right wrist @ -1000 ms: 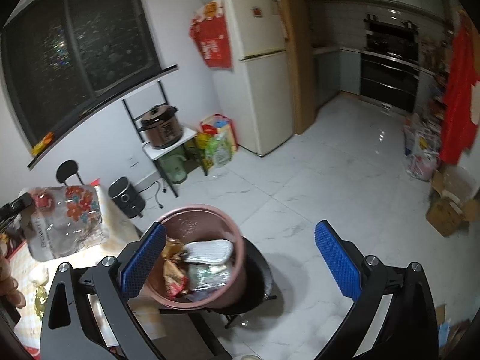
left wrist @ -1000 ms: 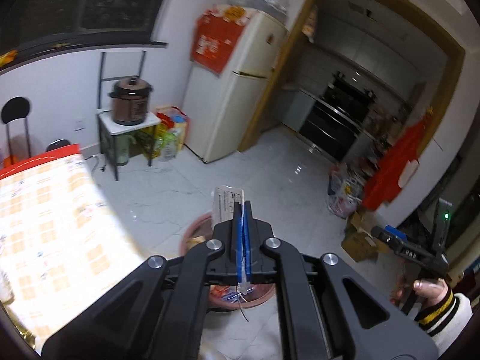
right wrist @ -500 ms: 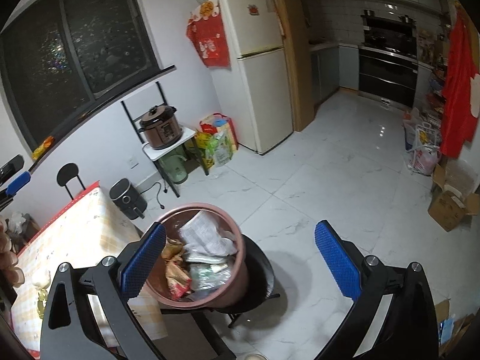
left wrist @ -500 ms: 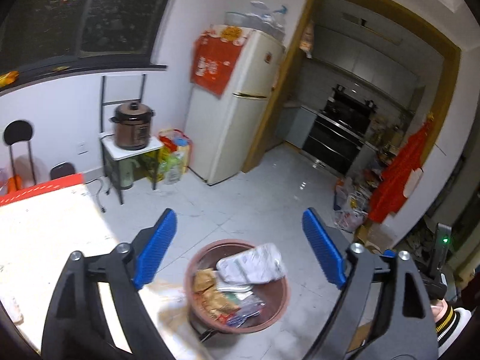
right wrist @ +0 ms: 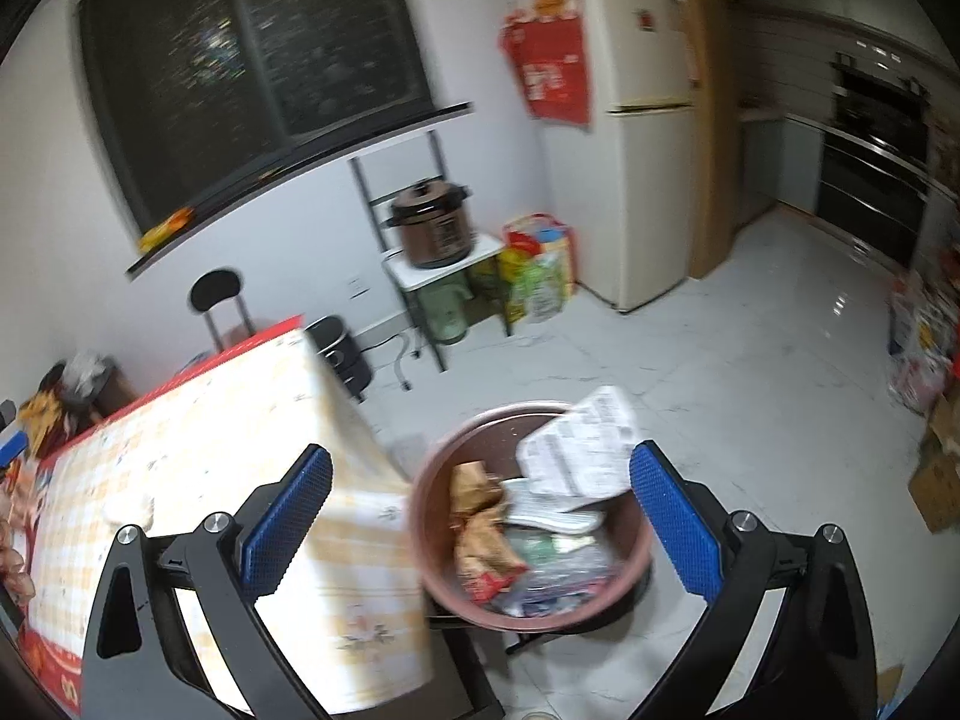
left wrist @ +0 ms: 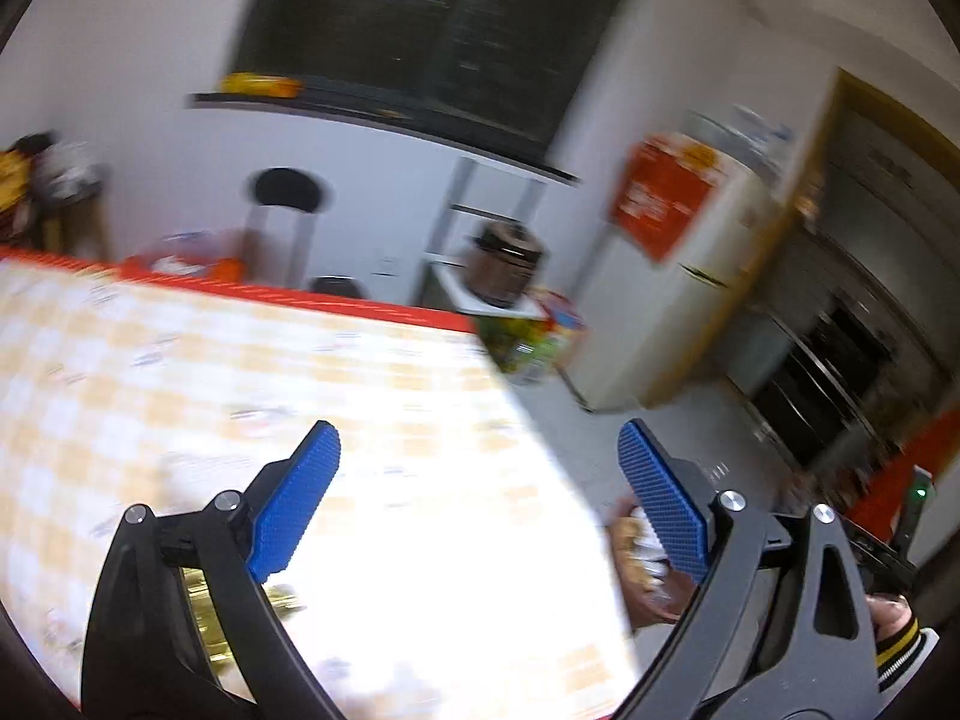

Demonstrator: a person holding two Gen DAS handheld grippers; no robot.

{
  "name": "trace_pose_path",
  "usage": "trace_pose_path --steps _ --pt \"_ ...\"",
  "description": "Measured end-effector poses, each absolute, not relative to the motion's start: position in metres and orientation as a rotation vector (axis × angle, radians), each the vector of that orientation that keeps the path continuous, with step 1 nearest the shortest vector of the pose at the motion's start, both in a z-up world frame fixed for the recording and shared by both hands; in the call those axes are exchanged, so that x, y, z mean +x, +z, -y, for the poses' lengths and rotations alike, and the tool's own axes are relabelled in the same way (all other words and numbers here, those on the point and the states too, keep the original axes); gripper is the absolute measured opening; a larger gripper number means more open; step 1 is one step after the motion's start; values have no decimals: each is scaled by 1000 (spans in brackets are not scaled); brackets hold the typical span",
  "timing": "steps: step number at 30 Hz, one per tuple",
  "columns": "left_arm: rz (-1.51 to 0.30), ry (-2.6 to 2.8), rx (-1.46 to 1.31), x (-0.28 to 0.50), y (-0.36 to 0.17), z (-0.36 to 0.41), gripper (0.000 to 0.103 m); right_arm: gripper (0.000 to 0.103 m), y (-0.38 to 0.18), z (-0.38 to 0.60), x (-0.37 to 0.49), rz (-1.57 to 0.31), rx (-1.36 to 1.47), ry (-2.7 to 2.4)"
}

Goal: Collect trash
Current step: 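Move both open tools back over the table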

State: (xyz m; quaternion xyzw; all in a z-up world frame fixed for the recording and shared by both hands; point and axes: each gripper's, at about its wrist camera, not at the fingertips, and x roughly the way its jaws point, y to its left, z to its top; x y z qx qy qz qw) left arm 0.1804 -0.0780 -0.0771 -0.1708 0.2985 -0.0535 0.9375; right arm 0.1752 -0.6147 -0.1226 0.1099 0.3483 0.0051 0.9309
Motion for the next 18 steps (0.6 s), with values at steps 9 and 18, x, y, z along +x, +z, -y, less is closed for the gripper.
trace_pose_path --steps 9,18 --pt "-660 129 -489 120 -126 -43 92 98 -122 500 201 -771 109 164" --pt "-841 100 -468 113 -213 -60 91 98 -139 394 209 -853 22 254"
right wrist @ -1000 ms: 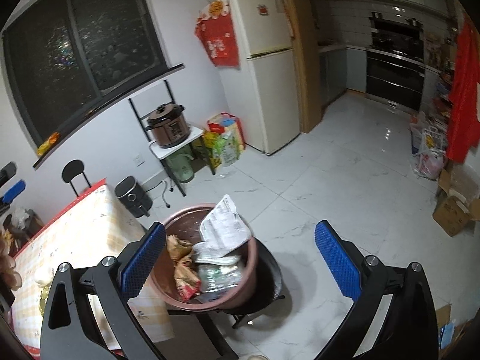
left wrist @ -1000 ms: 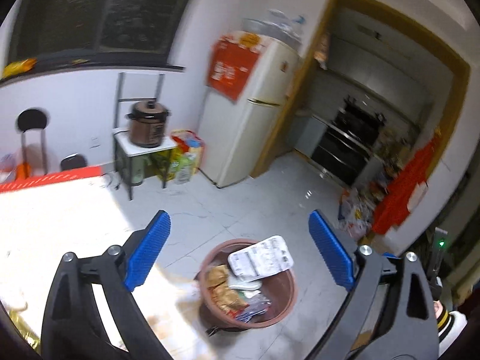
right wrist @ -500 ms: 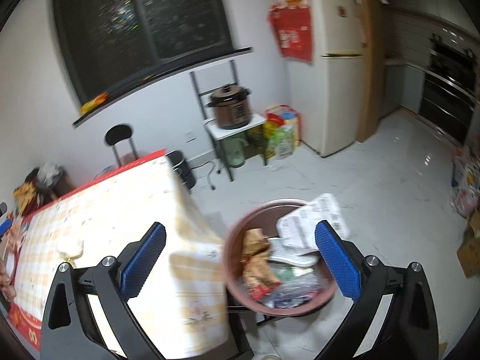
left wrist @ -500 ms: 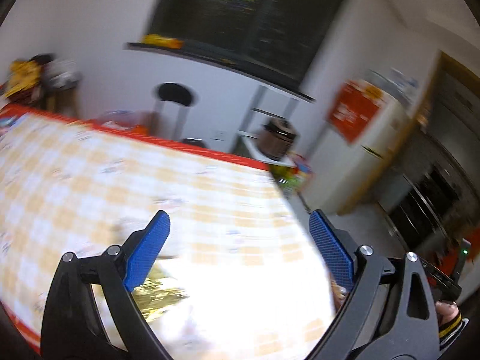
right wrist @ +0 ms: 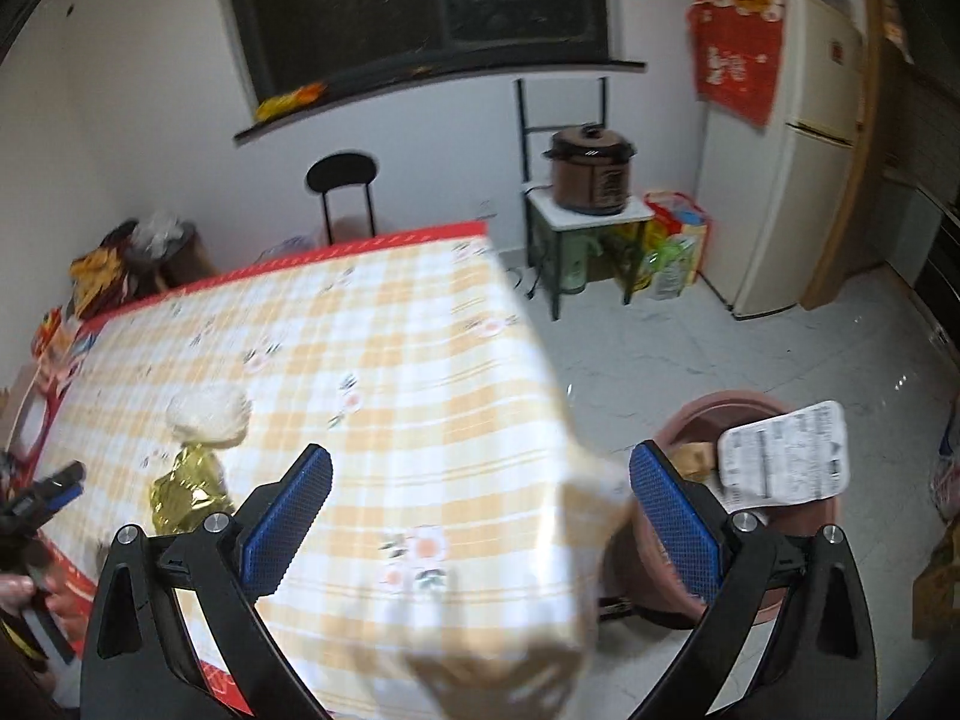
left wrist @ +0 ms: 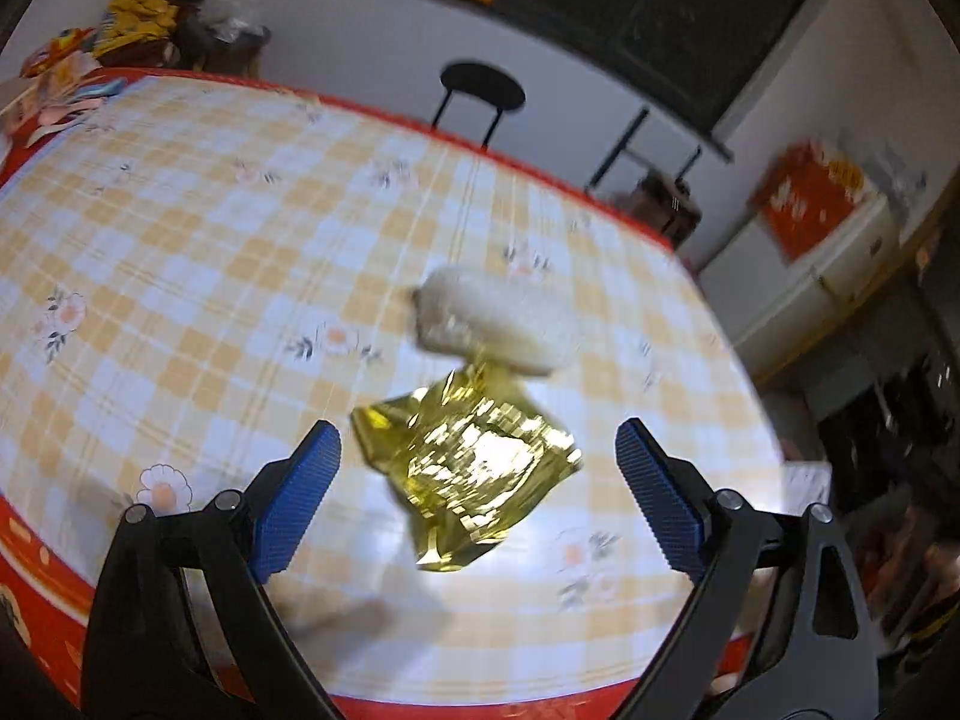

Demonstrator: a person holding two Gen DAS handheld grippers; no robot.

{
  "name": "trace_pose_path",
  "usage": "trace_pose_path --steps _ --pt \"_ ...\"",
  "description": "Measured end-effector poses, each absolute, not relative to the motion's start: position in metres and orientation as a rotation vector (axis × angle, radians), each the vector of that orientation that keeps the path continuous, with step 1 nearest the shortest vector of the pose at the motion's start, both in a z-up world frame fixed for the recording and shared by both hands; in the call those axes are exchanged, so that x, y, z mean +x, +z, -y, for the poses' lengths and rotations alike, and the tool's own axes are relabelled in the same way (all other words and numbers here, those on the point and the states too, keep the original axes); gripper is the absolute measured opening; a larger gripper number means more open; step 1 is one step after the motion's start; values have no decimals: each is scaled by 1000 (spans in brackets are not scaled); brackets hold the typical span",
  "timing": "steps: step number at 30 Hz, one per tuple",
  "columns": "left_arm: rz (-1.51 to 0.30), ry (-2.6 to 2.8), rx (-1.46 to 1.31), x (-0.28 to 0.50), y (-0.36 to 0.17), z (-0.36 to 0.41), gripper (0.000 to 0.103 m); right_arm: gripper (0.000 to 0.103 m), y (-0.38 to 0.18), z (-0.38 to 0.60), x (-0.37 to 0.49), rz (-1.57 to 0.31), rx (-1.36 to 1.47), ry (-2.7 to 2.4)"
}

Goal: Collect trash
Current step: 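Move both open tools back over the table, then lower the left tool onto the gold foil wrapper and close on it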

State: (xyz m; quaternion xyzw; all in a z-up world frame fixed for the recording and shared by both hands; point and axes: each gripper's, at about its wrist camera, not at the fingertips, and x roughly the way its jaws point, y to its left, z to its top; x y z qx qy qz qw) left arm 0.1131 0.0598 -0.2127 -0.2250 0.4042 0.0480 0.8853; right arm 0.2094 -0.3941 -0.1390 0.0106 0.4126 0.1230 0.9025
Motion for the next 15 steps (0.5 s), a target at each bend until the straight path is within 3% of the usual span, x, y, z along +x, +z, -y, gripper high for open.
trace_pose_path --steps 4,6,15 --pt "-901 11 -387 131 -238 -70 85 98 -151 354 211 -899 -19 263" --pt "-936 -52 -338 143 -247 -76 75 98 -157 337 211 -917 -30 263" --pt "-1026 -382 -71 195 -267 -75 72 98 -175 288 211 -977 -63 257"
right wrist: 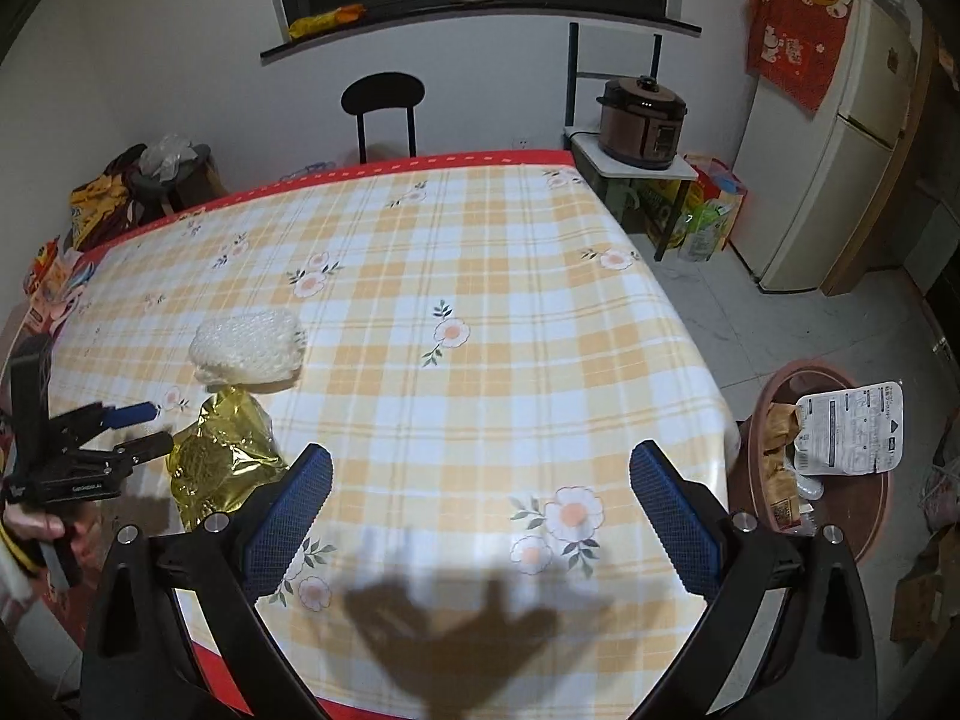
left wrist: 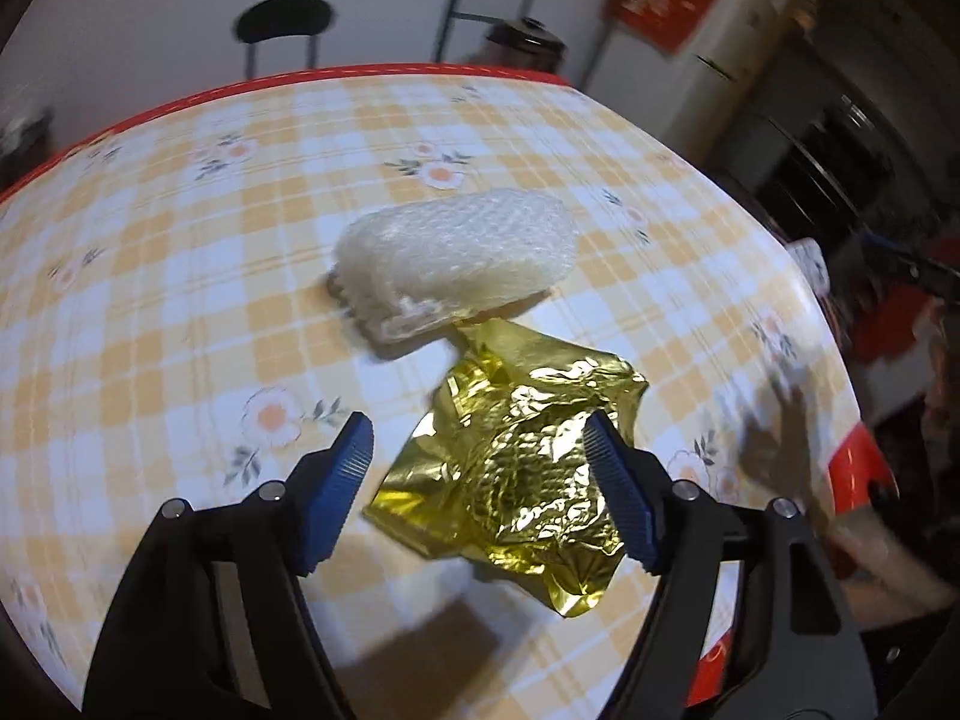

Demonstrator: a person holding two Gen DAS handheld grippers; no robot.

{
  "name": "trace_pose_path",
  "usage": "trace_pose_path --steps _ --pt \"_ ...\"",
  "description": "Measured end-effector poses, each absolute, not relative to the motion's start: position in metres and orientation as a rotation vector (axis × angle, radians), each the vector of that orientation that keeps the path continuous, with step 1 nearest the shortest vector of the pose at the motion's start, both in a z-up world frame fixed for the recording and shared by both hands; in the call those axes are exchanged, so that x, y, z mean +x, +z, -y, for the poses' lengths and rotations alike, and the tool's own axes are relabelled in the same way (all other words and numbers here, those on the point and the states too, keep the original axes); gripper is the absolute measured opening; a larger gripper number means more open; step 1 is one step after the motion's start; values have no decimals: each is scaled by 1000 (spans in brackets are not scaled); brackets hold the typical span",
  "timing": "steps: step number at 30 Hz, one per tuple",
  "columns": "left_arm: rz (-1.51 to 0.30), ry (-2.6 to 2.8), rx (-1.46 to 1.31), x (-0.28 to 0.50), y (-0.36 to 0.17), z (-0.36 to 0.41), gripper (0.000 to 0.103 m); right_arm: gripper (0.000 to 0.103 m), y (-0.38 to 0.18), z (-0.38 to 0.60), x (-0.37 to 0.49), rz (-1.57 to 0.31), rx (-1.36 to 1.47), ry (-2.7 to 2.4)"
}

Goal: Collect trash
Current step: 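Lower the left tool onto the gold foil wrapper and close on it, then grasp the bubble wrap with the right tool while the left tool holds the foil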

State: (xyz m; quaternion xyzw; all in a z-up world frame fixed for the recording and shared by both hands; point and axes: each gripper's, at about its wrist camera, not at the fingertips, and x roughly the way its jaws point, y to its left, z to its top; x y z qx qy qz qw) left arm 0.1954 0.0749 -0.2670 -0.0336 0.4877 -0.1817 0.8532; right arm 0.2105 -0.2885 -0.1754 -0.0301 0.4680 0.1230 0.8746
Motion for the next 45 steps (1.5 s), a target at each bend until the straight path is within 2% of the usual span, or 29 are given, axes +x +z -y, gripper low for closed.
trace_pose_path --steps 5,22,26,33,45 --pt "-1064 -487 -27 218 -280 -70 66 98 -175 284 215 -986 -80 227" --pt "-1101 -663 51 230 -300 -59 63 98 -191 273 233 -1043 -106 206" --pt "-1083 -652 34 228 -299 -61 51 98 -193 263 236 -1048 -125 228" --pt "-1009 -560 -76 195 -283 -78 45 98 -201 226 250 -1041 -222 305" --pt "-870 -247 -412 101 -264 -146 45 98 -220 107 261 -981 -422 591"
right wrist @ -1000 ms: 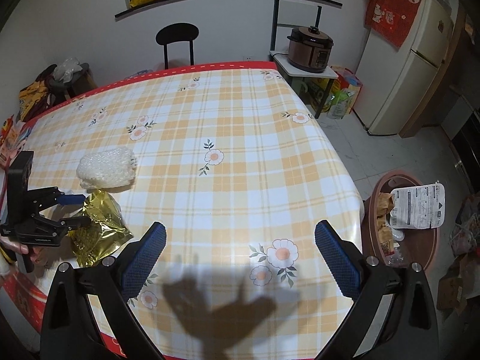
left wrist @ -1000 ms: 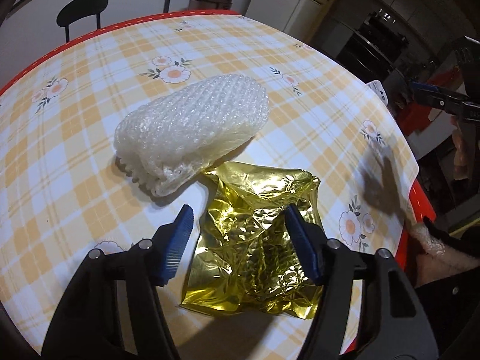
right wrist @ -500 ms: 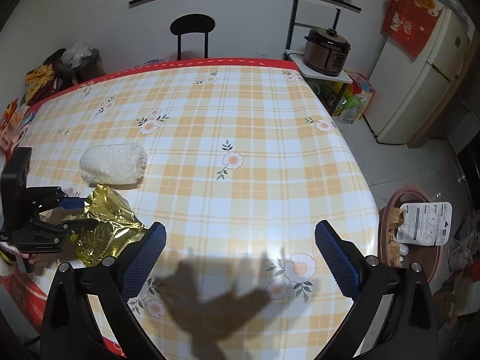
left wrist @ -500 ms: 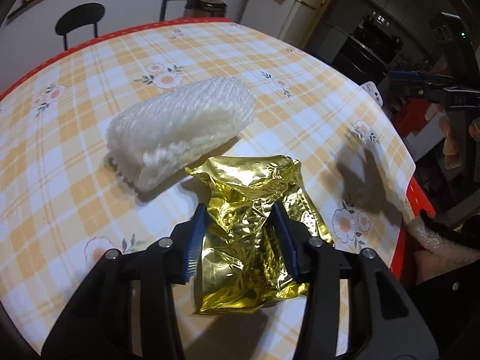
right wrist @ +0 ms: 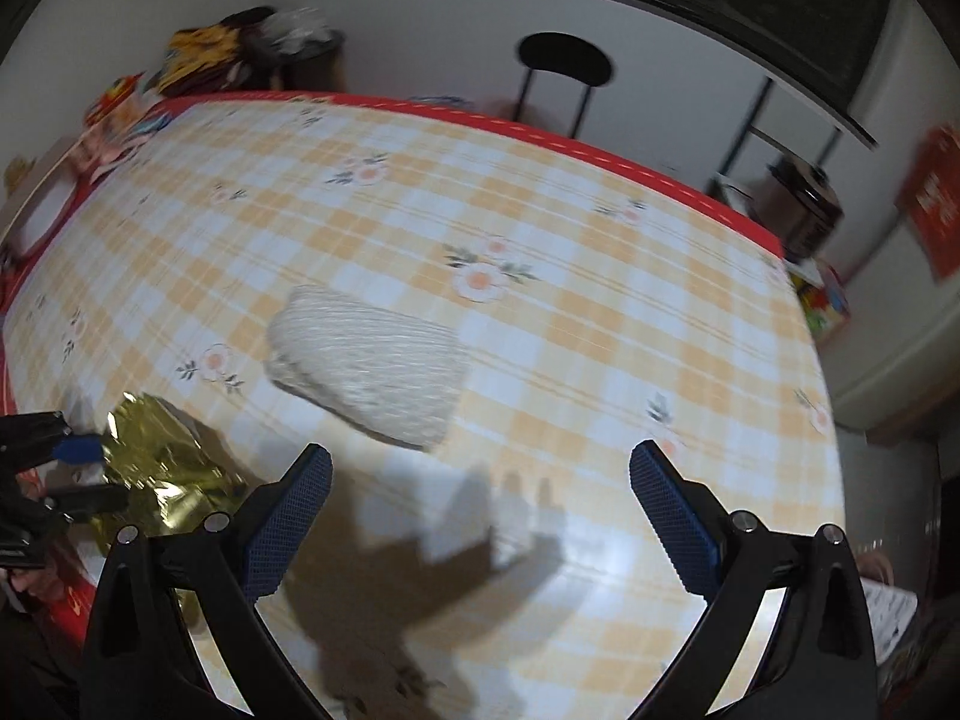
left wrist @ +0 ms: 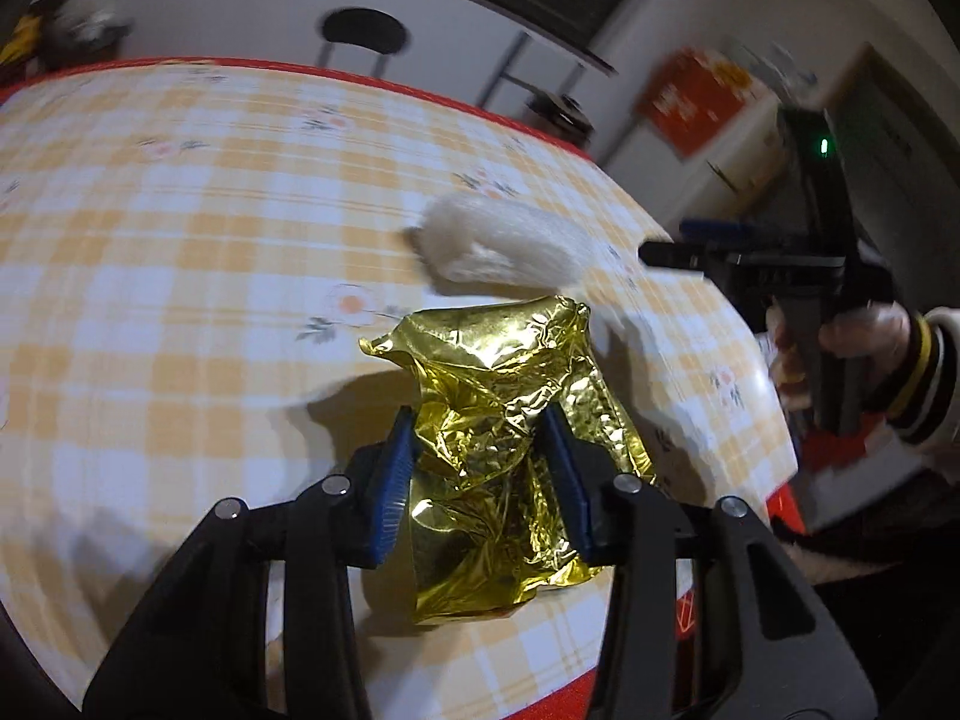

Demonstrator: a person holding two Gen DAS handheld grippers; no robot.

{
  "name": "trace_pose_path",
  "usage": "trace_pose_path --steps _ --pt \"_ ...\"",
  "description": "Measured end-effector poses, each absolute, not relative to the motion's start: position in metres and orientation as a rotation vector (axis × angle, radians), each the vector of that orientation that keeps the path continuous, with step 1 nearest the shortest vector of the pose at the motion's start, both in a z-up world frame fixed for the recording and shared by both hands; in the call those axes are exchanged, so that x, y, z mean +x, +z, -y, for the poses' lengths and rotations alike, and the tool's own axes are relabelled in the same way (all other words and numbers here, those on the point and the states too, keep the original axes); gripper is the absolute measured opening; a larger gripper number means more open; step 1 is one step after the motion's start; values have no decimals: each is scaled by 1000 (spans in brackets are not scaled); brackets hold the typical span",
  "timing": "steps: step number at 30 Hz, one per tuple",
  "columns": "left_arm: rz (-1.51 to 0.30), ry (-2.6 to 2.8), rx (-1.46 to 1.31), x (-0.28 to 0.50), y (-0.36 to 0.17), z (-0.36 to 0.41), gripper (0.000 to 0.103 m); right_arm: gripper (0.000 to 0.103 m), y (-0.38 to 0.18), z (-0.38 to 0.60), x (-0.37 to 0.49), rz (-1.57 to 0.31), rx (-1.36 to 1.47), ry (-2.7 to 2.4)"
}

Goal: Collect trash
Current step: 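Grasp the bubble wrap with the right tool while the left tool holds the foil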

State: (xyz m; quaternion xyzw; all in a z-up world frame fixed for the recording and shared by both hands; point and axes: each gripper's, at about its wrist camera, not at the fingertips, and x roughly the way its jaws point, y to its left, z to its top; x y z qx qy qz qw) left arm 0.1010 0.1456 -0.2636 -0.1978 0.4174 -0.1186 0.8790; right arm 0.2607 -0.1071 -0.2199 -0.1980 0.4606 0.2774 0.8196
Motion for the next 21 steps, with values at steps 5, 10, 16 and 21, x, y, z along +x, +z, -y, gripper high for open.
trace_pose_path --steps 5,10,16,21 --pt "-812 -115 -486 82 -255 -177 45 98 -233 63 262 -951 -538 706" --pt "-781 15 -509 70 -248 -206 45 97 -244 33 267 -905 -674 746" --pt "-769 126 -553 62 -244 -226 45 97 -266 16 276 -1007 -730 728" --pt "-768 144 -551 64 -240 -227 45 66 -273 26 276 -1069 -682 691"
